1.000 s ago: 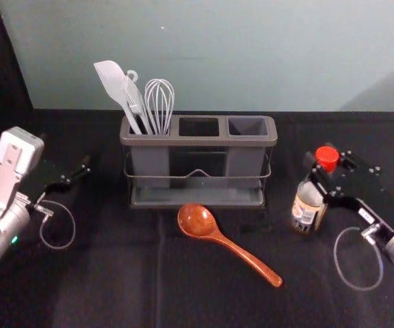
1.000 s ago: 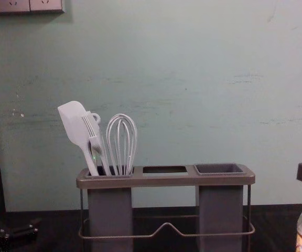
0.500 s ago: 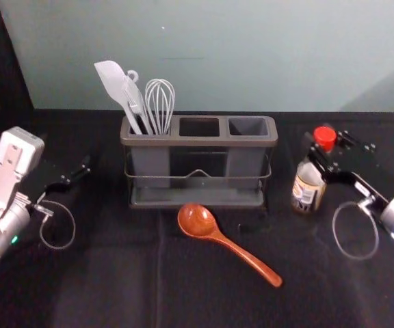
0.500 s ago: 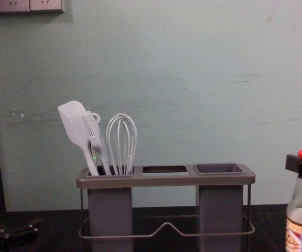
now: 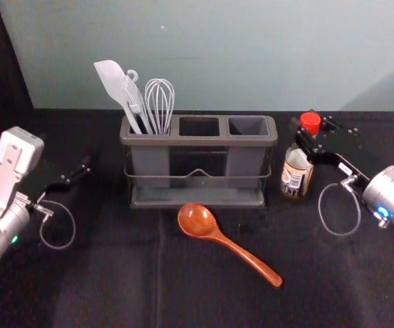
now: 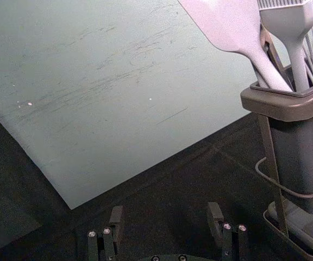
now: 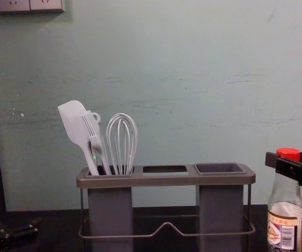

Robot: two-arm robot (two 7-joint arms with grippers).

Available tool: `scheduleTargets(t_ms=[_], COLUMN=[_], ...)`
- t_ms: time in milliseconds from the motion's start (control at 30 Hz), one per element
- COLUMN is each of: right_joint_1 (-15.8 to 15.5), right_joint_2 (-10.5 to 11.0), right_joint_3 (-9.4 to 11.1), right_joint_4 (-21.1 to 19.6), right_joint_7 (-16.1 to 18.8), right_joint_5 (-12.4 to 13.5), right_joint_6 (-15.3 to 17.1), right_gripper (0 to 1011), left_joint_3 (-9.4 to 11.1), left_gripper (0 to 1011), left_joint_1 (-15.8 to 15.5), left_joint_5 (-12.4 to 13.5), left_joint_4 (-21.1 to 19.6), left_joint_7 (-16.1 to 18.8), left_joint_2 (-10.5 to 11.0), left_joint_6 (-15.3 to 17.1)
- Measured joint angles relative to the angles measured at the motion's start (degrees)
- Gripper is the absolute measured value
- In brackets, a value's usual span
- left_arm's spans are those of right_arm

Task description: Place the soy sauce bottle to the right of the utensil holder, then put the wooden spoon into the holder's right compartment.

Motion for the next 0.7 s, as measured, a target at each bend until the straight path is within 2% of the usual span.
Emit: scheduleTargets(t_ms=[200, 700], right_joint_1=[1.3, 2.5], right_joint_2=[-1.0, -1.9], right_joint_3=[-0.2, -1.1], right_joint_4=[2.7, 5.0], right_joint_7=[0.3, 0.8], right_joint_5=[0.4, 0.5], right_joint_6=[-1.4, -2.3], right_gripper=[393, 393], left_joint_3=[0.0, 0.0], left_gripper=[1000, 1000], left_joint_1=[0.0, 0.0], left_joint_5=[0.0, 0.0], left_joint_4=[0.0, 0.0], left_joint_7=[0.0, 0.0], left_joint_2=[0.0, 0.0], left_joint_6=[0.0, 0.0])
